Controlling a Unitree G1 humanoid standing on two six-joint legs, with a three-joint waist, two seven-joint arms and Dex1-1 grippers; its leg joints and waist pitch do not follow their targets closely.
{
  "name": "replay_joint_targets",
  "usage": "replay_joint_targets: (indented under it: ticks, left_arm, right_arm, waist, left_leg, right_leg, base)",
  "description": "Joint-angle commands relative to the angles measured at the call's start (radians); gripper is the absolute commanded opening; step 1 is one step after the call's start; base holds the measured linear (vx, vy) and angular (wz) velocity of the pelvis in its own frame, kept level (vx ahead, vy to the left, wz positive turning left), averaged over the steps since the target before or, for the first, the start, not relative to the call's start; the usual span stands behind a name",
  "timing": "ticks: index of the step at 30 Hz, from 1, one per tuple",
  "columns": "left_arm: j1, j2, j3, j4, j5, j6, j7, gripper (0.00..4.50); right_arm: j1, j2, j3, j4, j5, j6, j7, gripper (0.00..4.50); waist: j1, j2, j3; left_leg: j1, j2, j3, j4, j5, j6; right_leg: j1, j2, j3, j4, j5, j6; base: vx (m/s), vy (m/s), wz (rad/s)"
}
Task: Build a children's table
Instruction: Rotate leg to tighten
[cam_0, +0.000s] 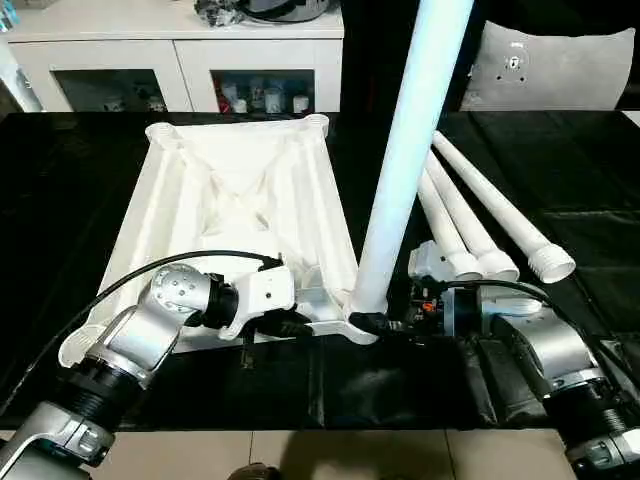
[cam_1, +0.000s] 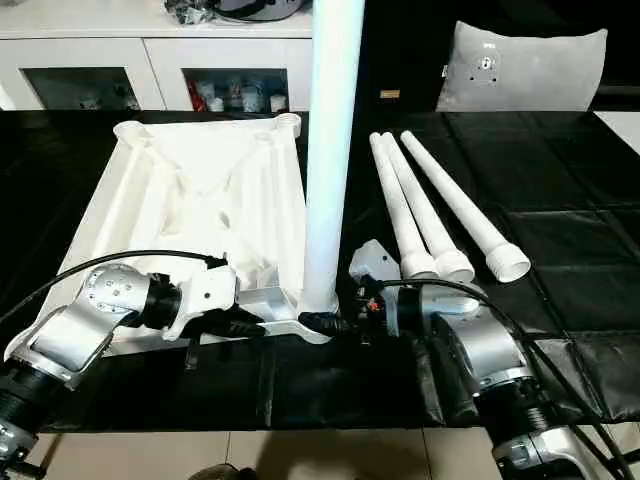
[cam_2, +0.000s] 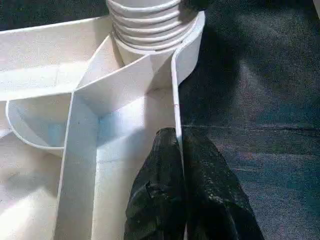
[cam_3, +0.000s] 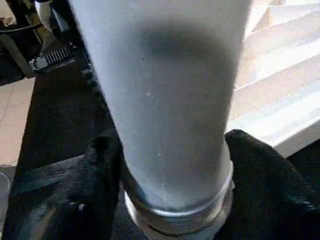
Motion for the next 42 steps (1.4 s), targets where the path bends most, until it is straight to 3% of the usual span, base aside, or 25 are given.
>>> replay_joint_targets:
  ticks: [1,5,9,12,15,18,19,22,23,24,27,28,29,31,36,42]
  left_arm:
    - [-0.013,0.002,-0.027,-0.034,0.009,-0.032,-0.033,0.0]
    - [-0.008,0.0,-0.024,-0.038,0.009,-0.022,-0.03,0.0]
    - [0.005,-0.02,0.0,-0.06,0.001,0.045,0.023,0.0]
    - [0.012,-0.054,0.033,-0.09,-0.011,0.137,0.097,0.0]
    - [0.015,-0.107,0.064,-0.141,-0.002,0.244,0.201,0.0]
    - [0.017,-0.181,0.086,-0.201,0.026,0.378,0.324,0.0]
    - [0.014,-0.213,0.095,-0.214,0.036,0.42,0.368,0.0]
    - [-0.005,-0.311,0.116,-0.25,0.064,0.527,0.491,0.0]
    - [-0.012,-0.339,0.119,-0.259,0.064,0.553,0.522,0.0]
    - [-0.017,-0.356,0.122,-0.265,0.063,0.568,0.54,0.0]
    - [-0.036,-0.384,0.109,-0.27,0.075,0.575,0.558,0.0]
    - [-0.04,-0.387,0.101,-0.274,0.082,0.577,0.557,0.0]
    - [-0.04,-0.387,0.098,-0.276,0.083,0.582,0.557,0.0]
    - [-0.032,-0.366,0.087,-0.271,0.103,0.569,0.552,0.0]
    - [-0.027,-0.327,0.099,-0.267,0.098,0.565,0.547,0.0]
    - [-0.02,-0.244,0.084,-0.211,0.104,0.445,0.467,0.0]
  right_arm:
    - [-0.005,0.004,0.001,0.004,0.015,0.007,0.014,2.97]
    - [0.022,0.013,0.004,-0.021,0.027,0.034,0.017,2.73]
    - [0.069,0.062,-0.008,-0.072,0.05,0.111,-0.061,2.7]
    - [0.089,0.127,-0.015,-0.092,0.035,0.163,-0.184,2.69]
    - [0.09,0.227,-0.028,-0.07,0.008,0.189,-0.344,2.68]
    - [0.072,0.347,-0.065,-0.014,-0.01,0.195,-0.511,2.67]
    - [0.065,0.373,-0.071,-0.002,-0.017,0.198,-0.548,2.67]
    - [0.037,0.453,-0.098,0.045,-0.028,0.21,-0.669,2.67]
    - [0.027,0.471,-0.104,0.056,-0.033,0.218,-0.703,2.67]
    - [0.022,0.482,-0.108,0.062,-0.037,0.224,-0.723,2.67]
    - [0.003,0.502,-0.11,0.099,-0.067,0.224,-0.761,2.67]
    - [-0.001,0.506,-0.11,0.11,-0.081,0.213,-0.766,2.67]
    - [-0.001,0.507,-0.111,0.112,-0.082,0.209,-0.765,2.67]
    - [0.003,0.502,-0.127,0.117,-0.084,0.199,-0.77,3.23]
    - [0.009,0.478,-0.157,0.094,-0.073,0.186,-0.771,3.73]
    - [0.054,0.372,-0.146,-0.011,-0.072,0.143,-0.659,4.21]
  waist:
    - [-0.004,0.008,-0.078]
    - [-0.003,0.012,-0.077]
    - [-0.003,0.012,-0.074]
    - [-0.01,0.015,-0.062]
    - [-0.023,0.013,-0.059]
    - [-0.046,0.011,-0.054]
    - [-0.056,0.005,-0.054]
    - [-0.07,0.009,-0.052]
    - [-0.073,-0.003,-0.054]
    - [-0.075,0.003,-0.055]
    - [-0.076,0.003,-0.057]
    - [-0.076,-0.005,-0.061]
    - [-0.073,-0.001,-0.061]
    - [-0.073,0.002,-0.064]
    - [-0.073,0.004,-0.066]
    - [-0.066,0.006,-0.073]
  left_leg:
    - [0.028,0.065,-0.023,-0.067,-0.234,0.031]
    - [0.028,0.065,-0.024,-0.067,-0.233,0.031]
    - [0.03,0.066,-0.023,-0.071,-0.256,0.024]
    - [0.034,0.064,-0.027,-0.079,-0.338,-0.009]
    - [0.039,0.062,-0.032,-0.082,-0.395,-0.043]
    - [0.032,0.059,-0.041,-0.088,-0.427,-0.066]
    - [0.033,0.057,-0.041,-0.087,-0.438,-0.066]
    - [0.035,0.055,-0.042,-0.081,-0.447,-0.056]
    - [0.031,0.053,-0.04,-0.08,-0.441,-0.051]
    - [0.032,0.053,-0.041,-0.079,-0.43,-0.046]
    - [0.024,0.05,-0.038,-0.077,-0.403,-0.026]
    - [0.022,0.05,-0.035,-0.075,-0.389,-0.019]
    - [0.023,0.051,-0.035,-0.075,-0.381,-0.016]
    - [0.021,0.054,-0.033,-0.076,-0.36,-0.01]
    - [0.018,0.054,-0.032,-0.077,-0.347,-0.005]
    - [0.013,0.056,-0.029,-0.073,-0.283,0.014]
  right_leg:
    - [0.037,-0.072,0.031,-0.064,-0.107,-0.277]
    - [0.037,-0.072,0.031,-0.063,-0.096,-0.278]
    - [0.034,-0.072,0.031,-0.066,-0.125,-0.273]
    - [0.027,-0.073,0.032,-0.075,-0.251,-0.253]
    - [0.019,-0.075,0.035,-0.086,-0.375,-0.214]
    - [0.017,-0.076,0.032,-0.089,-0.435,-0.184]
    - [0.014,-0.075,0.031,-0.093,-0.452,-0.176]
    - [0.008,-0.075,0.032,-0.101,-0.473,-0.166]
    - [0.01,-0.074,0.032,-0.102,-0.474,-0.163]
    - [0.009,-0.074,0.032,-0.102,-0.469,-0.163]
    - [0.009,-0.071,0.033,-0.104,-0.431,-0.159]
    - [0.012,-0.07,0.033,-0.103,-0.413,-0.159]
    - [0.011,-0.071,0.034,-0.101,-0.403,-0.161]
    - [0.014,-0.069,0.034,-0.097,-0.353,-0.17]
    - [0.019,-0.069,0.034,-0.093,-0.3,-0.188]
    - [0.024,-0.067,0.034,-0.084,-0.21,-0.206]
  base:
    - [0.0,0.0,0.0]
    - [0.0,0.0,0.0]
    - [0.0,0.0,0.0]
    - [0.0,0.0,0.0]
    - [0.0,0.0,0.0]
    - [0.0,0.0,0.0]
    - [0.0,0.0,0.0]
    - [0.0,0.0,0.0]
    - [0.0,0.0,0.0]
    - [0.0,0.0,0.0]
    - [0.0,0.0,0.0]
    - [0.0,0.0,0.0]
    - [0.0,0.0,0.0]
    - [0.0,0.0,0.0]
    - [0.0,0.0,0.0]
    - [0.0,0.0,0.0]
